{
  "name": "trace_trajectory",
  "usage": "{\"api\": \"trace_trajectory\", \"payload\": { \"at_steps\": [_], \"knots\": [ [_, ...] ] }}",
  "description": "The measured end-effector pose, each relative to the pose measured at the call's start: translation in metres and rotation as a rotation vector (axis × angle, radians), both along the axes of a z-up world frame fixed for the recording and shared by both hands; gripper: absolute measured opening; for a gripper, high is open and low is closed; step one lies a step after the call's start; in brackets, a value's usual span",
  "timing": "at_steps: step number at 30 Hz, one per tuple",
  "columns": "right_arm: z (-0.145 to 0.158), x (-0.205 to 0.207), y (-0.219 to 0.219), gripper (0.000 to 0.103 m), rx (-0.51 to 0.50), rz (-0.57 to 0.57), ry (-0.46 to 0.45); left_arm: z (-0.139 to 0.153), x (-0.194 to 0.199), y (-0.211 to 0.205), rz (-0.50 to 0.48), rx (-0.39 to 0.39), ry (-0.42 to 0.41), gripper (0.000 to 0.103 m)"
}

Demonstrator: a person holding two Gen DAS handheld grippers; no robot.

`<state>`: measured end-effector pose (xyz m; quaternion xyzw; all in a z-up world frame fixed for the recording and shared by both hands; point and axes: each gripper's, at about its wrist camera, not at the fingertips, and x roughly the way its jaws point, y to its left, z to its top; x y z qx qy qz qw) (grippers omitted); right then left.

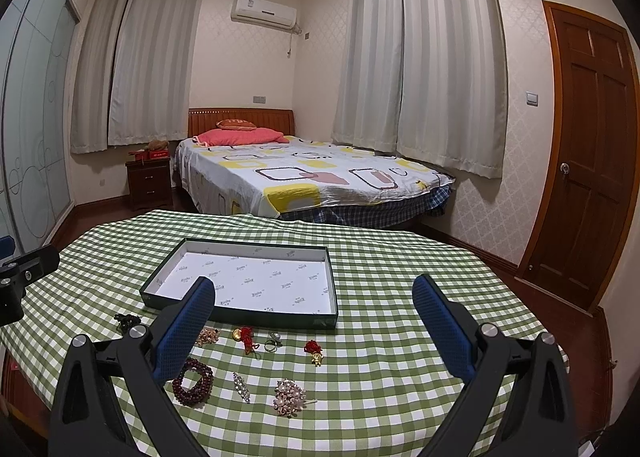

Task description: Organize jewelry

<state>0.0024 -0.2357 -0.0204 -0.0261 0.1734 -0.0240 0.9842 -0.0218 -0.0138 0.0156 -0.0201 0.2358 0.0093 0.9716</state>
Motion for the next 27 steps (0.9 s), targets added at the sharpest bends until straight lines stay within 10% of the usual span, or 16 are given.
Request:
{"api": "trace_trajectory", "payload": {
  "at_steps": [27],
  "knots": [
    [-0.0018,-0.0029,0.0007,0.096,-0.001,0.003,-0.009,-0.0021,0.0009,0.0015,-0.003,-0.003,0.009,0.099]
  ]
}}
